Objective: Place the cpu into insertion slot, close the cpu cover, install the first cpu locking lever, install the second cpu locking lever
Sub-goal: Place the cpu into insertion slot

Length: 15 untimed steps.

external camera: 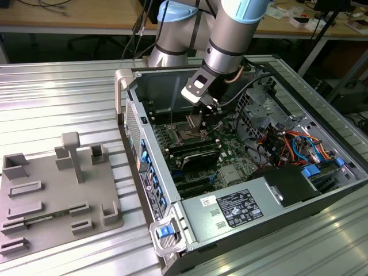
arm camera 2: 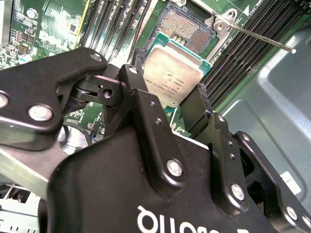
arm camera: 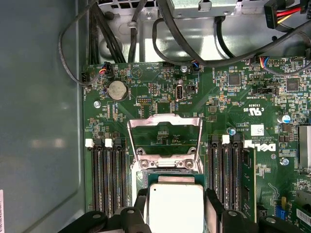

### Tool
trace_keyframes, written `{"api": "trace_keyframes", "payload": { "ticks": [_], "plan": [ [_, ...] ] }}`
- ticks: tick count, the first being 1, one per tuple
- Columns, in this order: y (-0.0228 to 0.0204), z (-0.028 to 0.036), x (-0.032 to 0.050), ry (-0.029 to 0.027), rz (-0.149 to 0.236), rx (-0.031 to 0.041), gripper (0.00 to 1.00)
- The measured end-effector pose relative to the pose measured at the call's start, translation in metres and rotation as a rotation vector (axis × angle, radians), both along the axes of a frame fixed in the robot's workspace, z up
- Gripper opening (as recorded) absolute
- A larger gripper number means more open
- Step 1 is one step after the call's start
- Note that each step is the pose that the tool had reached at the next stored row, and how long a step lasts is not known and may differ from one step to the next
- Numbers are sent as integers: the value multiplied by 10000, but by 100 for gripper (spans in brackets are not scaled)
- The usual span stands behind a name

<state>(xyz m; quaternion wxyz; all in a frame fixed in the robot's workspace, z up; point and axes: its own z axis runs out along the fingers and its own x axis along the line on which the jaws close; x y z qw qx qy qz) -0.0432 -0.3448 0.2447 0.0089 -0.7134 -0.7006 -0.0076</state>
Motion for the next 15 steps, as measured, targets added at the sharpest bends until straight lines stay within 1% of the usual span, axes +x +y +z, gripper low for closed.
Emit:
{"api": "trace_keyframes", "payload": {
  "ticks": [3,4,5,9,12,15],
  "plan": [
    [1,-11,0,-2,43,6,55],
    [0,-31,0,0,142,10,55],
    [1,-67,-2,-1,158,13,55],
    [11,-156,-28,-1,203,17,55],
    [15,-198,-50,0,255,19,55],
    [14,-221,-80,0,305,21,55]
  ]
}}
